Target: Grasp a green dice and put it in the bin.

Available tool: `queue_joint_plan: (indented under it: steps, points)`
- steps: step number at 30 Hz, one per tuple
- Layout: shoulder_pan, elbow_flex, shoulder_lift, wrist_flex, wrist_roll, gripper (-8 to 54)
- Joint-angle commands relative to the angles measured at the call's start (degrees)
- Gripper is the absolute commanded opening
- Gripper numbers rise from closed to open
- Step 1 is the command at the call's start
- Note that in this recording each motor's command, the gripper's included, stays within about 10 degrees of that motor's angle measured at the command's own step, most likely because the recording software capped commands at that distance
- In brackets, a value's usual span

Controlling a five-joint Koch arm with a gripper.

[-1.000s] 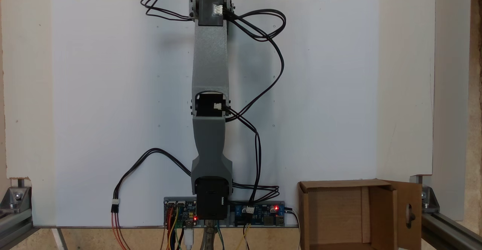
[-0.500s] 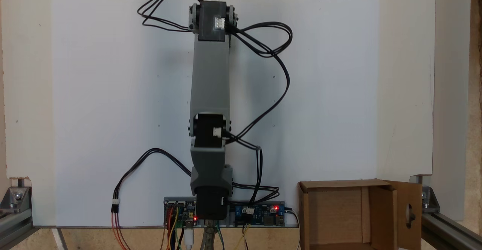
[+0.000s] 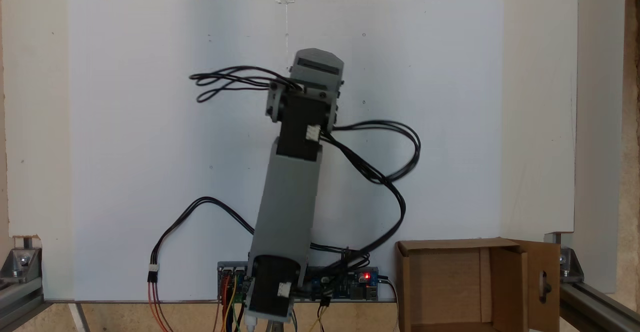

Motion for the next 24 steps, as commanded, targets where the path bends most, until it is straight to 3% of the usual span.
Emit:
queue_joint_plan:
  steps: [1,8,24]
  points:
    - [4.8,0.6,4.7,-4.7,-6.8,11.7]
    - [22.9,5.4,11.3,-5.6,-18.3,11.8]
    - [77.9,5.7,10.5,-8.6,-31.0,11.8]
